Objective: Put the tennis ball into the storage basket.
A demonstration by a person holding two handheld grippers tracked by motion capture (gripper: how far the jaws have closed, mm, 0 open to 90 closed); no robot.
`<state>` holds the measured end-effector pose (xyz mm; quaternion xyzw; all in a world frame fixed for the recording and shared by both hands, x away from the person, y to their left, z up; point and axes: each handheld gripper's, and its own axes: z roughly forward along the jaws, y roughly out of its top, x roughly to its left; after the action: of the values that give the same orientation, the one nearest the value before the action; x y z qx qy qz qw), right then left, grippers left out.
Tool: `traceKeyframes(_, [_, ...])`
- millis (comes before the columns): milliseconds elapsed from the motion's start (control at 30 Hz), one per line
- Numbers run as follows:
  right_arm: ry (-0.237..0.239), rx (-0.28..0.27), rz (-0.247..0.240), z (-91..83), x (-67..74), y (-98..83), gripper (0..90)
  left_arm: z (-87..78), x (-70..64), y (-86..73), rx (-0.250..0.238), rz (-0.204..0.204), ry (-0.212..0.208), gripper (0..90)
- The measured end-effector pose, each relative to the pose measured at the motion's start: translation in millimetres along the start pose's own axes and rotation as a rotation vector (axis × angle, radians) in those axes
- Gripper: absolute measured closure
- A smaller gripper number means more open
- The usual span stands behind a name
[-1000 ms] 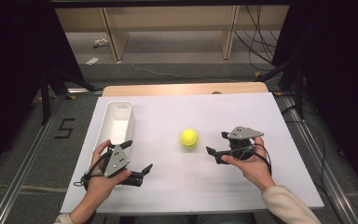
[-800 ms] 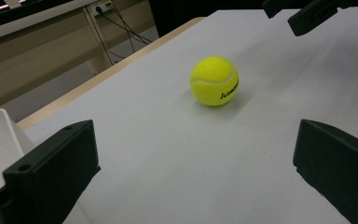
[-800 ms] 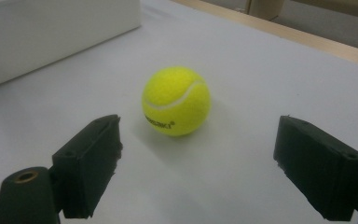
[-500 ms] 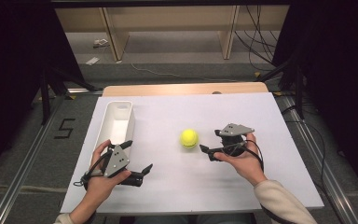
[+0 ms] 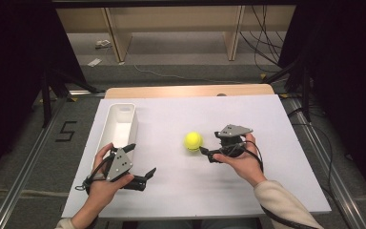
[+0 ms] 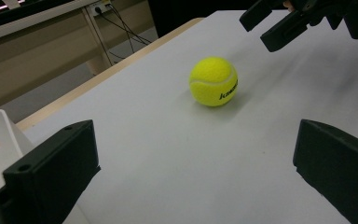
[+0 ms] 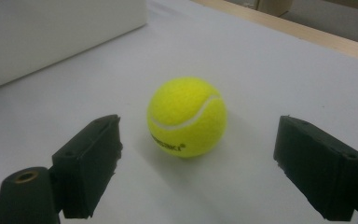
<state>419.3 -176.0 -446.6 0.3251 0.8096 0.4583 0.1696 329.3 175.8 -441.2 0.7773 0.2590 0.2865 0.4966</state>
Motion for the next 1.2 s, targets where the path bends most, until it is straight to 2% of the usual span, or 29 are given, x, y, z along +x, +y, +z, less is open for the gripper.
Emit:
traceKeyframes(567, [0.006,0.037,-0.009,22.4,2.7,7.1,15.4,-0.4,0.1,-0.2,-0.001,-0.002,0.001,0.0])
traceKeyframes(1200, [0.010,0.051,-0.020,41.0,6.0,12.8,15.3,-0.8,0.0,-0.3,-0.002,-0.007,0.002,0.0])
